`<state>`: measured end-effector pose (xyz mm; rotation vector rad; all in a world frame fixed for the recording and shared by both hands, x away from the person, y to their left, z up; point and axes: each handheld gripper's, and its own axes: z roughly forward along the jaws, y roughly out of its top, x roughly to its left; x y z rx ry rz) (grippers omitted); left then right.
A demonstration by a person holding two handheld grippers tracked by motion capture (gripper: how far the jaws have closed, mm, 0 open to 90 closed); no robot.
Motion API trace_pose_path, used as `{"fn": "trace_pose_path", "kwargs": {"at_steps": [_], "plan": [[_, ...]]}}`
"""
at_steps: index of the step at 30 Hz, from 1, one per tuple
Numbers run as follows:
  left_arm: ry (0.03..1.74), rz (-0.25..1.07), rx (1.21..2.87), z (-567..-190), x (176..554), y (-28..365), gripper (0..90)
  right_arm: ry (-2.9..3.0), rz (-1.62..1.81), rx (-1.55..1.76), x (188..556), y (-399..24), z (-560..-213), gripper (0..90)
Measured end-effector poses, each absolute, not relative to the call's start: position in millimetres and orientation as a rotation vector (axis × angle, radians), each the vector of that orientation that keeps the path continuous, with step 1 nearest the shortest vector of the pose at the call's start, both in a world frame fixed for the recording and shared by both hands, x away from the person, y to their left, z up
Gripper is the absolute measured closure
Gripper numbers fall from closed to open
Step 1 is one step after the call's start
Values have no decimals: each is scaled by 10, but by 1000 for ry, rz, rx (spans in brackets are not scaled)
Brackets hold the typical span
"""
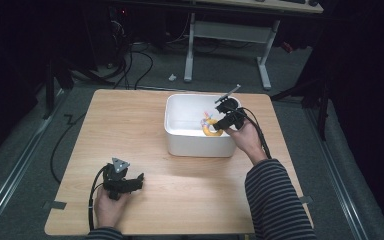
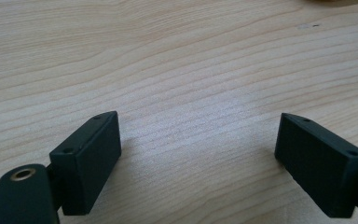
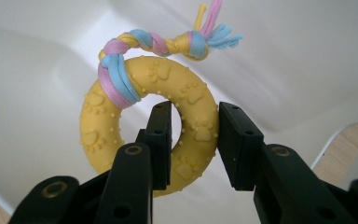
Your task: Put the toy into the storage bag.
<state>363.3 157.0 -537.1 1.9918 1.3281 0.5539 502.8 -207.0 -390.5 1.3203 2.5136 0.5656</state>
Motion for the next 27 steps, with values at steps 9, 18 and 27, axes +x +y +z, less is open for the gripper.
{"fn": "trace_pose_path", "kwargs": {"at_steps": [9,18,27], "plan": [[1328,554,1992,-5371,3634,1570,146,2537,574,1332,4980,-2053,-3909,669],[1329,554,1992,-5371,3635,1570,146,2569,566,1334,4954,-2086,-3903,669],[1329,554,1992,-5371,3635,1570,146,2565,608,1346,4948,-2117,-3900,623]]}}
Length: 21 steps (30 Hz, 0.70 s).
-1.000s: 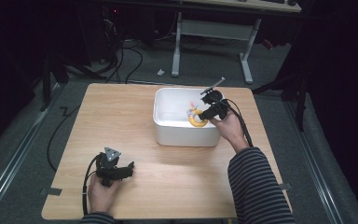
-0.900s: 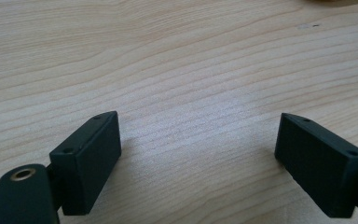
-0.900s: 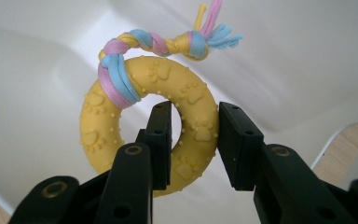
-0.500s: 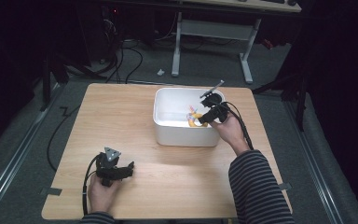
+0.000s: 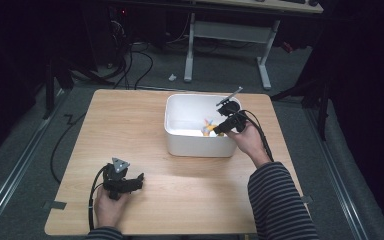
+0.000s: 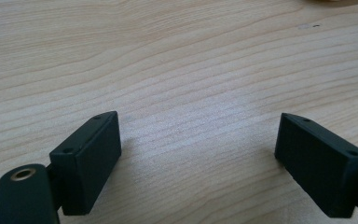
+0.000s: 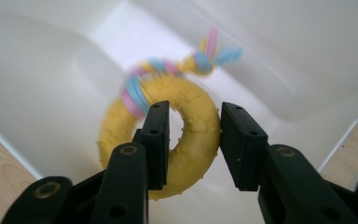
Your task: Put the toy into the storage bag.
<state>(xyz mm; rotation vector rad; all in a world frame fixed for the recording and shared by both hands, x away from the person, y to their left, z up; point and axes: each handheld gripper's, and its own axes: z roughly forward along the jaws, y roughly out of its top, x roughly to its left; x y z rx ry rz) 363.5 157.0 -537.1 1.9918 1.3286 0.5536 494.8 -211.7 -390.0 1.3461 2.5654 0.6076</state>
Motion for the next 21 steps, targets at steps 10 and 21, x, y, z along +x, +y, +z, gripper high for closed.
{"fn": "trace_pose_path", "kwargs": {"at_steps": [10,21], "plan": [[1329,556,1992,-5371,3633,1568,146,2474,781,1318,4771,-2282,-3754,476],[1329,556,1993,-5371,3631,1567,146,2369,924,1329,4546,-2606,-3626,480]]}}
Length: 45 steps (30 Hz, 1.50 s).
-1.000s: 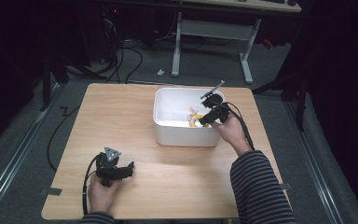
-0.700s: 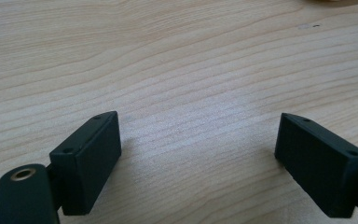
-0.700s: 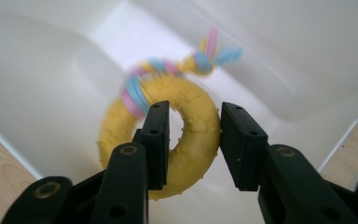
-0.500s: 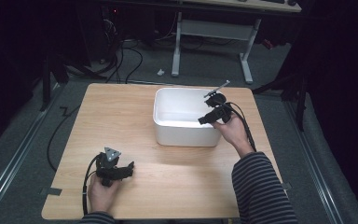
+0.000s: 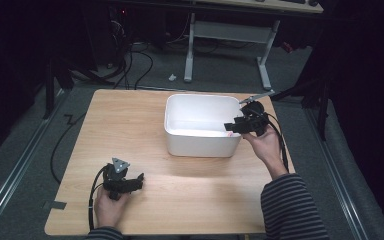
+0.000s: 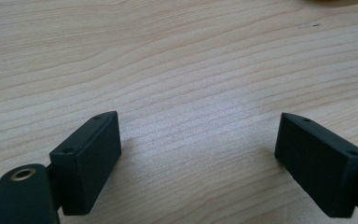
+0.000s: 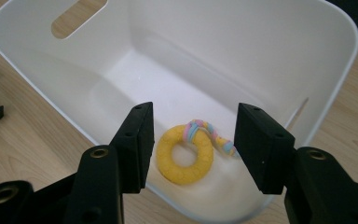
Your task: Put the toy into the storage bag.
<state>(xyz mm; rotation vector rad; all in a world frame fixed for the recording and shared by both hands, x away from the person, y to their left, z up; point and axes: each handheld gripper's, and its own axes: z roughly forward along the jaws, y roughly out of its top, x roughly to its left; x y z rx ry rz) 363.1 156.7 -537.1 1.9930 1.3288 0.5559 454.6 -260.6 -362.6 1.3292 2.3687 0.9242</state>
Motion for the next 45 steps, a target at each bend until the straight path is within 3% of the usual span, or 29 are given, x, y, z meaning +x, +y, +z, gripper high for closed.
{"fn": "trace_pose_path", "kwargs": {"at_steps": [24,45], "plan": [[1335,557,1990,-5370,3638,1562,146,2200,1077,1332,3860,-3221,-3487,434],[1337,558,1989,-5370,3642,1560,145,2162,1051,1291,3395,-3393,-3655,414]]}}
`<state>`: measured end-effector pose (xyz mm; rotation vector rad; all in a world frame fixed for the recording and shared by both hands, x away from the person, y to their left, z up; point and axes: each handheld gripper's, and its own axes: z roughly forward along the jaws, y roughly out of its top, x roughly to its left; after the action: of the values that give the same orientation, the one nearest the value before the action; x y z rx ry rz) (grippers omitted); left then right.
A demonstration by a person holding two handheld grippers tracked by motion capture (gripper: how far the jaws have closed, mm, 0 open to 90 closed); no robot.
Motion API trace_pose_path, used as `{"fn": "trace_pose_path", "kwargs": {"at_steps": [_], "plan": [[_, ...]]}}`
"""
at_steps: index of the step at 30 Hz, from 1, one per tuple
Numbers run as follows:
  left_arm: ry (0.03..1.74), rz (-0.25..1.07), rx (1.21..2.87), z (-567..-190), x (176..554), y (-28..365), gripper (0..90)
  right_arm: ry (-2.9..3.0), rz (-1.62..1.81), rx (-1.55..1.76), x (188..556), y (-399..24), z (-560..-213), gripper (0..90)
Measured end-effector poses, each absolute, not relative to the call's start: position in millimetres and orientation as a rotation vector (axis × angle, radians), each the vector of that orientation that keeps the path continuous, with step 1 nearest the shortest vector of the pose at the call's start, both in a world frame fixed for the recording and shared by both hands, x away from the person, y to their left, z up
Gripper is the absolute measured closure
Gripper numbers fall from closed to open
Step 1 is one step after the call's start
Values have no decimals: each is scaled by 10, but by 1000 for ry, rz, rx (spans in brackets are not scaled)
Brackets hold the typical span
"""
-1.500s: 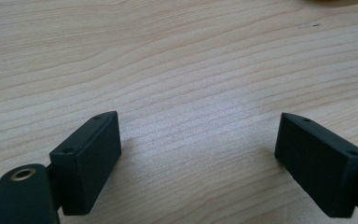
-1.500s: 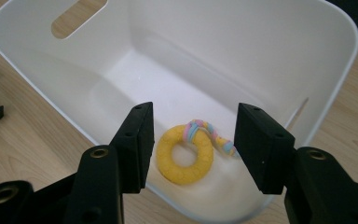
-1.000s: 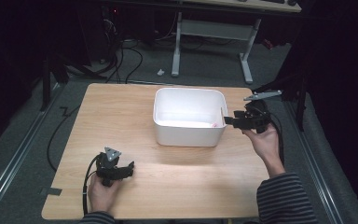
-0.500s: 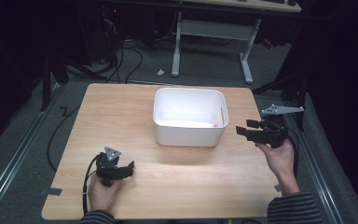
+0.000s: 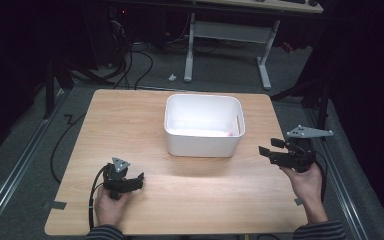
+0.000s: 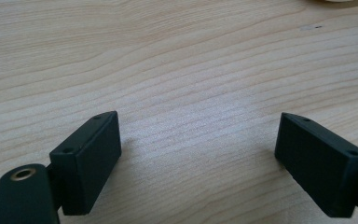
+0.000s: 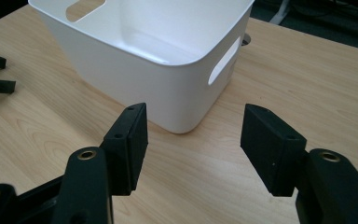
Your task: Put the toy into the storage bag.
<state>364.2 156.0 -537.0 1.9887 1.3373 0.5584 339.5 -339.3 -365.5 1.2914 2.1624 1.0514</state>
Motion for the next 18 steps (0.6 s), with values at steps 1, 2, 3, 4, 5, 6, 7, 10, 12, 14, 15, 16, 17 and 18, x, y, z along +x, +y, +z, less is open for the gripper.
{"fn": "trace_pose_path", "kwargs": {"at_steps": [1,2,3,4,5,6,7,10,12,14,15,16,17,18], "plan": [[1337,559,1989,-5370,3642,1560,145,2162,1043,1290,3376,-3395,-3659,413],[1337,558,1989,-5370,3642,1560,146,2150,1054,1286,3346,-3398,-3666,415],[1337,559,1989,-5370,3642,1560,146,2150,1071,1282,3327,-3408,-3676,414],[1337,558,1989,-5370,3642,1560,146,2149,1077,1285,3308,-3412,-3688,414],[1337,558,1989,-5370,3642,1560,146,2146,1074,1282,3291,-3416,-3702,414],[1337,558,1989,-5370,3642,1560,146,2143,1076,1284,3274,-3421,-3716,414],[1337,559,1989,-5370,3642,1560,146,2140,1080,1286,3258,-3428,-3731,413],[1337,558,1989,-5370,3642,1560,146,2134,1092,1291,3221,-3441,-3777,414],[1337,558,1989,-5370,3642,1560,146,2136,1084,1292,3209,-3448,-3805,414],[1337,559,1989,-5370,3642,1560,146,2134,1085,1304,3193,-3456,-3835,414],[1337,558,1989,-5370,3642,1560,145,2136,1085,1301,3192,-3462,-3852,414],[1337,558,1989,-5370,3642,1560,146,2135,1085,1303,3187,-3463,-3868,414],[1337,558,1989,-5370,3642,1560,146,2135,1086,1304,3181,-3464,-3883,414],[1337,558,1989,-5370,3642,1560,146,2133,1091,1307,3172,-3464,-3900,414]]}}
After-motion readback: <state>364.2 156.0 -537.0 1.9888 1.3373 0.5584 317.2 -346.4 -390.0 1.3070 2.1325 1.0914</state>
